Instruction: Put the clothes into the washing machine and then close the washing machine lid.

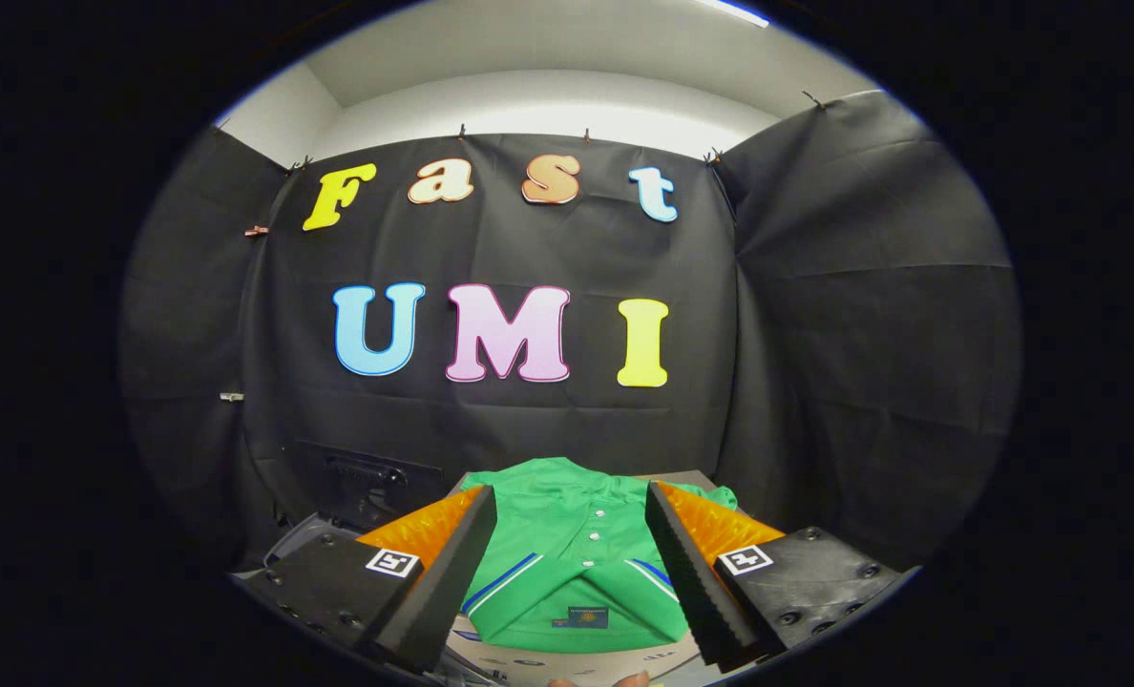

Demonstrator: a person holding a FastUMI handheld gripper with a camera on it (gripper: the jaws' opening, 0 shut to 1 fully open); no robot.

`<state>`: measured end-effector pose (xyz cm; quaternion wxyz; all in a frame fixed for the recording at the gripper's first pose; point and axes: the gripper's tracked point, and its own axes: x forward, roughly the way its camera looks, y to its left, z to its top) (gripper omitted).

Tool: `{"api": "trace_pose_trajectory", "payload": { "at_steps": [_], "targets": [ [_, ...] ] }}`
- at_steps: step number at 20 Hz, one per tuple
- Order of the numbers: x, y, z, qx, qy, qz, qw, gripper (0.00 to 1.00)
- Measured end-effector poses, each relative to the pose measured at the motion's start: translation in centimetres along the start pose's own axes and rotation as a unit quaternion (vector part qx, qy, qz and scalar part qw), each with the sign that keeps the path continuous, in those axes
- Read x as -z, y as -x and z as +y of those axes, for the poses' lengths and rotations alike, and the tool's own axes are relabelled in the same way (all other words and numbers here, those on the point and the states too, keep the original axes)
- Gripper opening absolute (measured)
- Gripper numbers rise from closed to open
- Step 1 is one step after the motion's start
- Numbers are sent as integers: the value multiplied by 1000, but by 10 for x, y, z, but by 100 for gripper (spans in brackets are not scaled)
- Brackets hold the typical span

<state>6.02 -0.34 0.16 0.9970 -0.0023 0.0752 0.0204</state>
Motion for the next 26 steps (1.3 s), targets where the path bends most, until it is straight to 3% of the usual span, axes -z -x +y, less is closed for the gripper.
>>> {"api": "trace_pose_trajectory", "payload": {
  "at_steps": [3, 8, 14, 16, 17, 20, 24, 25, 26],
  "targets": [
    [20, -34, -7, -7, 14, 73, 997, 98],
    [69, -92, -17, -1, 13, 198, 980, 99],
    [123, -145, -28, 36, 21, 282, 958, 99],
    [138, -149, -29, 30, 14, 315, 949, 99],
    [135, -154, -29, 32, 6, 306, 951, 99],
    [142, -151, -24, 17, 24, 334, 942, 98],
    [141, -151, -10, 1, 72, 327, 942, 29],
    [133, -151, -11, 10, 73, 328, 942, 29],
    [140, -151, -9, 16, 62, 326, 943, 13]
  ]
}}
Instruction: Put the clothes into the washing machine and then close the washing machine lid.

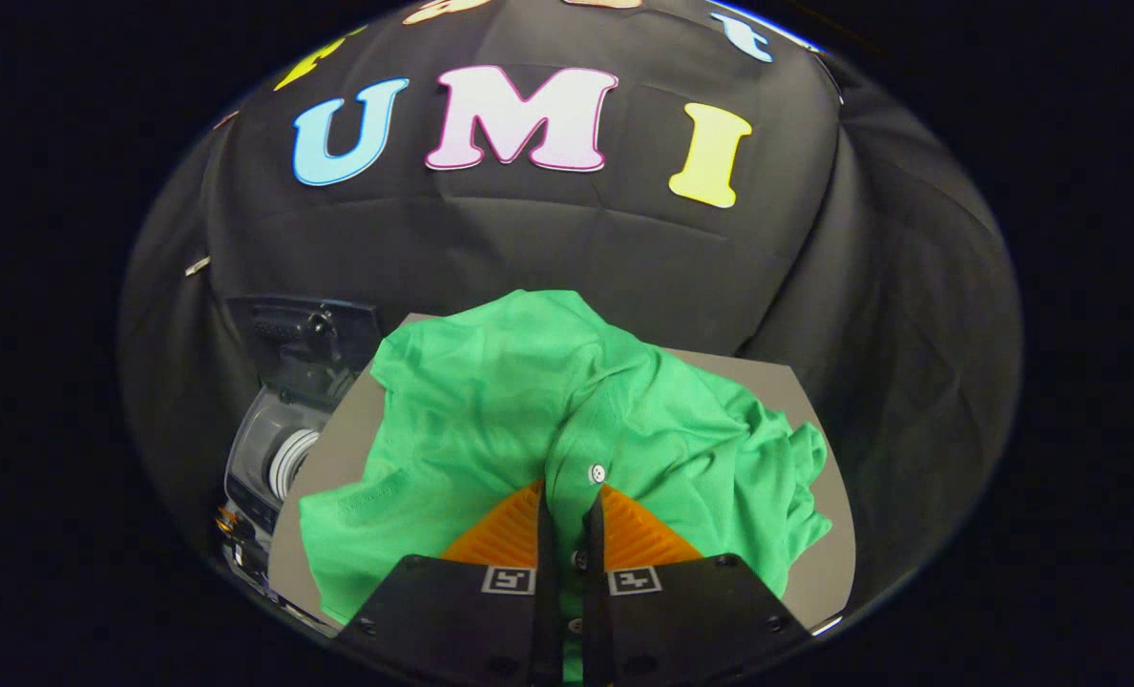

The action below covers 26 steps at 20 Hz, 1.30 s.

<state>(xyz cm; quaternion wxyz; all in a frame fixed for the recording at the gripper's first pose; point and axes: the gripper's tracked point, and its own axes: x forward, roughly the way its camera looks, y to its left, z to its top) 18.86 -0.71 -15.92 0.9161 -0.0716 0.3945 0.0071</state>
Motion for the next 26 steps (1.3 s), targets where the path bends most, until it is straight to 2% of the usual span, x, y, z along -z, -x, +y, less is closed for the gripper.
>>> {"api": "trace_pose_trajectory", "payload": {
  "at_steps": [3, 7, 15, 21, 26],
  "targets": [
    [-8, 5, -2, -12, -46, 1, 999, 12],
    [-46, 38, -5, -43, -108, -21, 993, 13],
    [-131, 116, 17, -57, -111, -88, 988, 12],
    [-171, 155, 96, -100, -84, -119, 984, 12],
    [-165, 163, 196, -154, -49, -116, 980, 12]
  ]
}}
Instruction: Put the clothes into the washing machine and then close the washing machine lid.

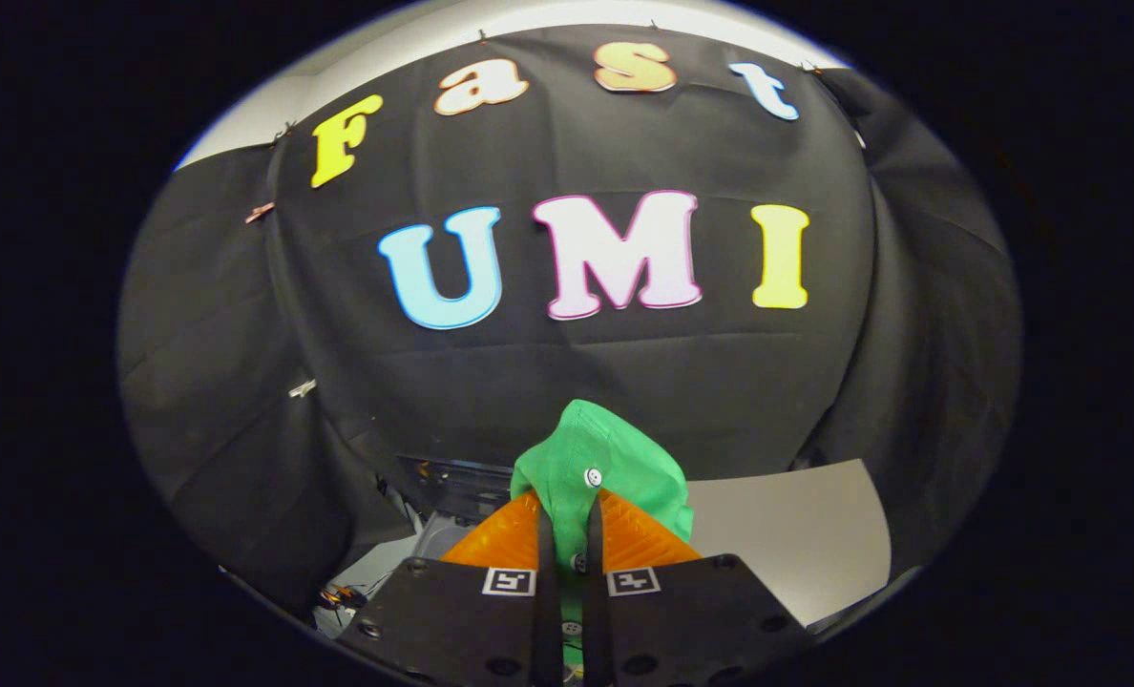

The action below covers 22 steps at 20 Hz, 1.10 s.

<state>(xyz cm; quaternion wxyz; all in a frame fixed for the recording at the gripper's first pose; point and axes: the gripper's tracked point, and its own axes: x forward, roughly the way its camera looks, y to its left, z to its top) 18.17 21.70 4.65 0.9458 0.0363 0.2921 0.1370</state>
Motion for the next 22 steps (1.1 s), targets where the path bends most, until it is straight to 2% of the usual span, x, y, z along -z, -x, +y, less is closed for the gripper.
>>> {"api": "trace_pose_trajectory", "payload": {
  "at_steps": [5, 10, 16, 22],
  "targets": [
    [52, -42, 79, -45, 7, 32, 998, 12],
    [126, -97, 122, -67, 7, 60, 996, 12],
    [220, -165, 126, -44, 20, 75, 996, 12],
    [315, -233, 104, -17, 15, 99, 995, 12]
  ]
}}
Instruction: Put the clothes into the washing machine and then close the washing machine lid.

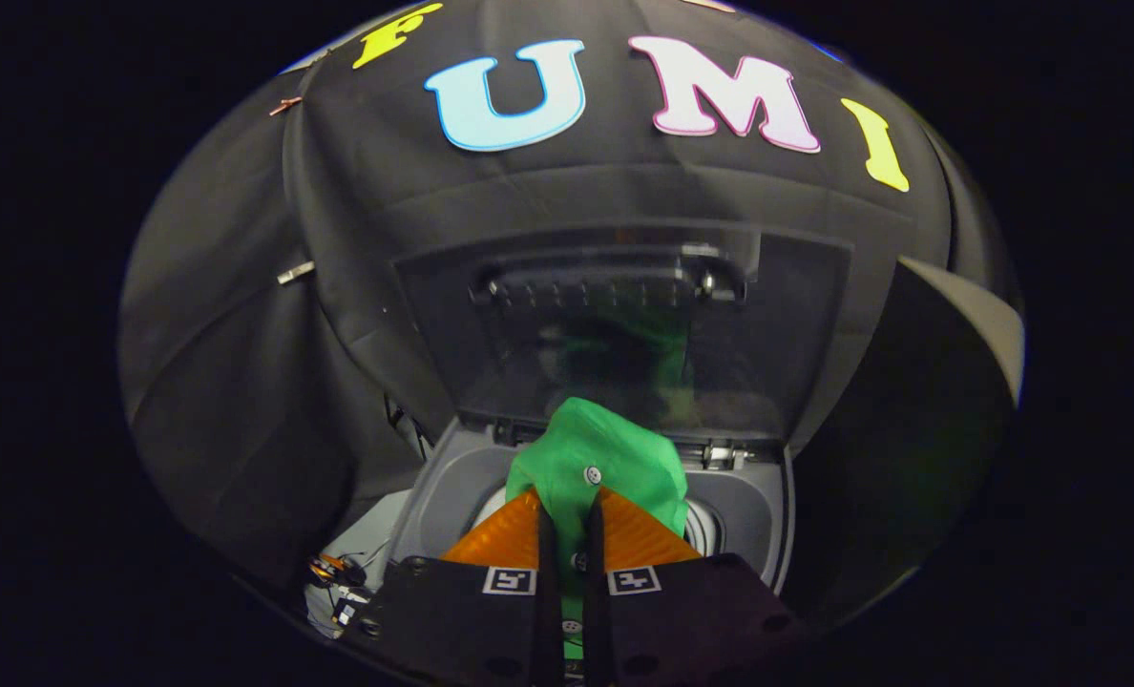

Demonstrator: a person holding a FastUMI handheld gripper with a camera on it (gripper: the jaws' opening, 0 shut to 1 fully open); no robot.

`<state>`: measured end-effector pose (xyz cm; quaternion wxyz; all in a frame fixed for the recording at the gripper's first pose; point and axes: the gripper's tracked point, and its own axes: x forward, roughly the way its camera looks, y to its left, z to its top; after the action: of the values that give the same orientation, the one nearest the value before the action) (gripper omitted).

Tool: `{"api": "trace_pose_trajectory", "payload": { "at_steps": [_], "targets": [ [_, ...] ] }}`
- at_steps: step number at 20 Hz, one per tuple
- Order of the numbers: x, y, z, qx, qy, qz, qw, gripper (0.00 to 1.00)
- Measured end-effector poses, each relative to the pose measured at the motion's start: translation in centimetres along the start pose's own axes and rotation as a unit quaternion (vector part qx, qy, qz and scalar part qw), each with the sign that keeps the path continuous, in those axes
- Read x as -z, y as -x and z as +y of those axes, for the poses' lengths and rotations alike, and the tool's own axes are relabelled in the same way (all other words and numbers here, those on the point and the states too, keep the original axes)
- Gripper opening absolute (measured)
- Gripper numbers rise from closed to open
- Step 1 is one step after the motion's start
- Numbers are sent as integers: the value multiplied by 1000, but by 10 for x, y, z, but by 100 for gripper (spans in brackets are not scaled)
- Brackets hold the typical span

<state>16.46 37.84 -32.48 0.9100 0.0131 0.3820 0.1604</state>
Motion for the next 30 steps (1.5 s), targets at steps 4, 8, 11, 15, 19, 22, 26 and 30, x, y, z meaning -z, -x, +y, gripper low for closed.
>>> {"api": "trace_pose_trajectory", "payload": {
  "at_steps": [4, 8, 11, 15, 19, 22, 26, 30],
  "targets": [
    [44, -43, -17, 19, 24, 22, 999, 12],
    [65, -79, -38, 47, 23, 14, 999, 12],
    [74, -94, -43, 64, 46, 22, 997, 12],
    [67, -96, -43, 76, 72, 19, 994, 13],
    [54, -85, -45, 87, 78, 9, 993, 80],
    [39, -69, -44, 88, 59, 3, 994, 100],
    [23, -41, -36, 65, 47, -24, 996, 99],
    [16, -11, -35, 53, 38, -52, 997, 99]
  ]
}}
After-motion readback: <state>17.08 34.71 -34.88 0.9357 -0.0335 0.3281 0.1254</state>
